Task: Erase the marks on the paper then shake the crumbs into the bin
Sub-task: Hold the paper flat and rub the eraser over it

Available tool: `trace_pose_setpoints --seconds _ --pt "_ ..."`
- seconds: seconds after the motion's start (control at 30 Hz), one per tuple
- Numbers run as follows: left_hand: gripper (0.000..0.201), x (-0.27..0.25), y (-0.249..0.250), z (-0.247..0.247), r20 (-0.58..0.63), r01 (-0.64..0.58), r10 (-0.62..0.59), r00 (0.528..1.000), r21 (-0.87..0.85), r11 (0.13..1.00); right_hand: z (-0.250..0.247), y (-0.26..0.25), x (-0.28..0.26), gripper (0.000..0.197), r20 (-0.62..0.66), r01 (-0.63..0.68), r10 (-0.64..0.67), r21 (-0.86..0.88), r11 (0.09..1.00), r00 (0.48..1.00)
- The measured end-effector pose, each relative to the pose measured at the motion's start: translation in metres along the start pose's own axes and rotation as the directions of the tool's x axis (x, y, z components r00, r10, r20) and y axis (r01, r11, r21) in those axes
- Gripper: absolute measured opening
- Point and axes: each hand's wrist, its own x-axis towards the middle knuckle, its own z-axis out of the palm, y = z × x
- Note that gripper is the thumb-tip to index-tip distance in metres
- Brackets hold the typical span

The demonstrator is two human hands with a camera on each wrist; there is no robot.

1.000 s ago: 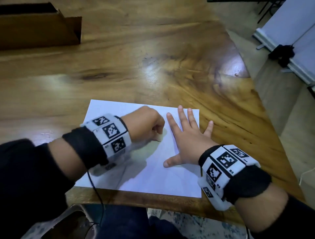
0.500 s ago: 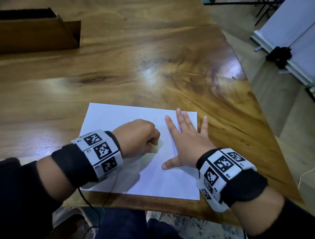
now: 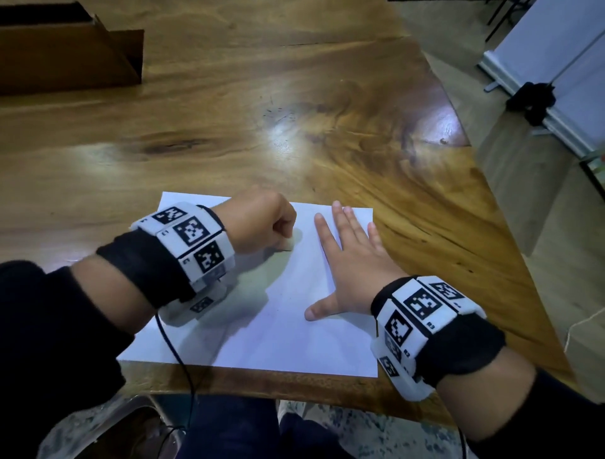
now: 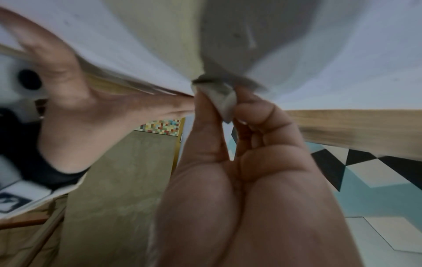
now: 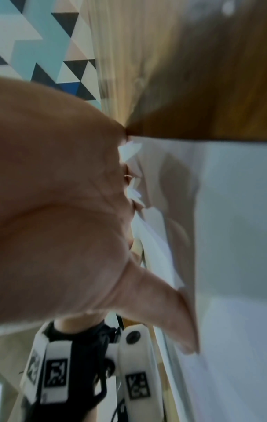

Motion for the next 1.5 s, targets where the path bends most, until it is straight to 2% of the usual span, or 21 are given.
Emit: trace_pose_setpoints --seconds 0.03,0.13,0.17,0.33,0.5,0.57,0.67,0.73,0.77,0.87,0.93,1.0,1.07,1.13,1.27,1.33,1.4,1.5 --pt "0.012 0.002 0.000 -0.002 -0.012 0.003 -0.003 1.000 0.003 1.000 0.000 0.000 0.000 0.141 0.002 0.000 0.000 -0.002 1.000 1.000" --pt "0.012 0.012 0.001 -0.006 -0.173 0.033 -0.032 0.984 0.005 0.999 0.000 0.000 0.000 0.140 0.002 -0.001 0.001 -0.011 1.000 1.000" --pt "0.012 0.013 0.002 -0.006 -0.190 0.038 -0.035 0.981 0.013 0.999 0.000 0.000 0.000 0.140 0.002 -0.002 0.002 -0.014 1.000 1.000" --pt "0.013 0.002 0.002 -0.005 -0.006 0.047 -0.047 0.999 -0.008 0.999 0.001 0.000 0.000 0.141 -0.007 0.005 -0.005 0.003 1.000 1.000" --pt "0.008 0.017 0.007 -0.003 -0.154 0.053 -0.058 0.986 -0.040 0.998 0.000 0.000 -0.001 0.140 -0.004 0.005 -0.005 0.006 1.000 1.000" --pt "0.004 0.014 0.009 0.002 -0.138 0.021 -0.025 0.990 -0.032 0.999 0.000 0.000 -0.001 0.140 -0.003 0.007 -0.007 0.009 1.000 1.000" --pt "0.014 -0.001 0.009 0.009 0.053 -0.079 0.079 0.996 0.008 0.997 0.000 0.000 0.000 0.141 -0.011 0.009 -0.009 0.013 1.000 1.000" --pt "0.010 -0.007 0.009 0.010 0.136 -0.110 0.106 0.985 0.018 0.994 0.000 0.000 0.000 0.141 -0.012 0.008 -0.008 0.016 1.000 1.000" --pt "0.008 -0.004 0.009 0.009 0.108 -0.100 0.098 0.989 0.016 0.995 0.000 0.000 0.000 0.141 -0.011 0.007 -0.006 0.014 1.000 1.000" --pt "0.007 0.015 0.010 0.002 -0.088 -0.035 0.036 0.995 0.014 0.999 0.000 -0.001 0.000 0.141 0.000 -0.003 0.003 -0.003 1.000 1.000" --pt "0.011 0.019 0.011 0.003 -0.134 -0.043 0.044 0.990 0.011 0.999 0.000 -0.001 0.000 0.141 0.004 -0.004 0.004 -0.012 1.000 1.000" --pt "0.019 0.006 0.011 0.011 -0.062 -0.088 0.089 0.994 0.015 0.996 0.000 -0.001 0.000 0.141 0.002 -0.001 0.001 -0.008 1.000 1.000" --pt "0.014 -0.011 0.008 0.020 0.053 -0.159 0.156 0.986 0.041 0.986 0.000 0.000 0.000 0.141 -0.002 0.000 0.000 0.002 1.000 1.000" --pt "0.008 -0.016 0.006 0.020 0.125 -0.171 0.166 0.978 0.033 0.985 0.000 0.000 -0.001 0.141 -0.006 0.001 -0.001 0.005 1.000 1.000" --pt "0.012 0.011 0.009 0.007 -0.032 -0.088 0.089 0.996 0.025 0.996 0.000 0.000 0.000 0.140 -0.002 -0.005 0.005 -0.014 1.000 1.000" --pt "0.009 0.012 0.009 0.009 -0.065 -0.077 0.078 0.995 0.021 0.997 0.000 0.000 0.000 0.140 0.000 -0.004 0.004 -0.011 1.000 1.000" --pt "0.006 -0.008 0.005 0.017 -0.046 -0.117 0.118 0.992 0.005 0.993 0.000 0.001 0.000 0.140 0.000 0.000 0.000 -0.002 1.000 1.000" --pt "0.005 -0.040 0.000 0.028 0.103 -0.159 0.158 0.982 0.004 0.987 0.000 0.001 0.000 0.141 0.005 -0.002 0.002 0.001 1.000 1.000"
